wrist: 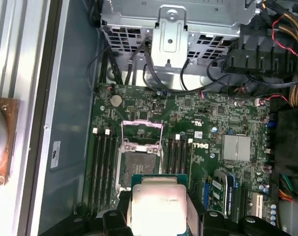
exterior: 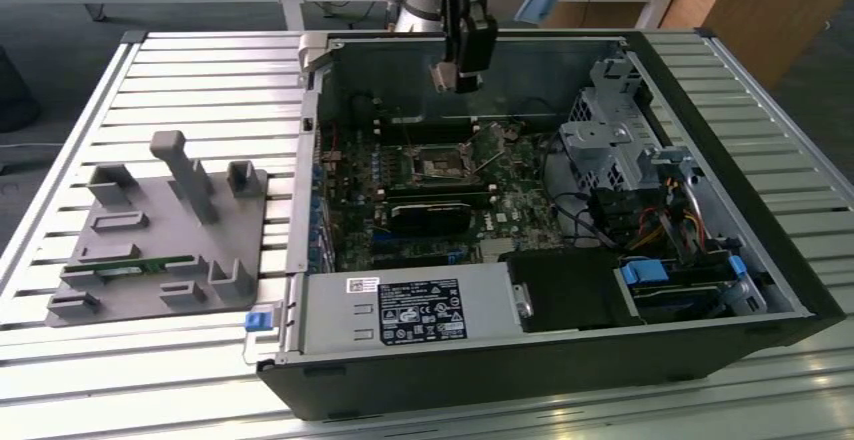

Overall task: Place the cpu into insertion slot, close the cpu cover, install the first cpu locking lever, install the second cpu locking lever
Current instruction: 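Place the cpu into insertion slot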

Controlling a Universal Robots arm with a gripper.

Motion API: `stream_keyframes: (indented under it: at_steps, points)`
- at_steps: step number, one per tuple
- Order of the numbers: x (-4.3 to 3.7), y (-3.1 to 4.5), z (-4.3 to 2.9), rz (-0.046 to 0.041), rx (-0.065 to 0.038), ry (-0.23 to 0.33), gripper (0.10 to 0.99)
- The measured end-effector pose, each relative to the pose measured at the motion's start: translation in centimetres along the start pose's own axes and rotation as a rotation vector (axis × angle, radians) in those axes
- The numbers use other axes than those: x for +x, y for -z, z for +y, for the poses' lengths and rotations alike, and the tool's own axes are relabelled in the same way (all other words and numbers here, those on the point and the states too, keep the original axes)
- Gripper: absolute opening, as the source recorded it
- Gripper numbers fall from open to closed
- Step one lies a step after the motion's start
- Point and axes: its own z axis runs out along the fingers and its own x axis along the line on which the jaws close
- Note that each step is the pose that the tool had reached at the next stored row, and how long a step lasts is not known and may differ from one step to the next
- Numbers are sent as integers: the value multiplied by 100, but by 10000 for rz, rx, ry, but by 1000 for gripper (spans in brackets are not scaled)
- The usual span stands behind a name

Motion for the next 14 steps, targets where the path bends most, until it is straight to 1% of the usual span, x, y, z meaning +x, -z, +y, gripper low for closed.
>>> stream_keyframes:
  at_steps: [14]
  points:
    - [0, -10, -1, -116, -23, -1281, 533]
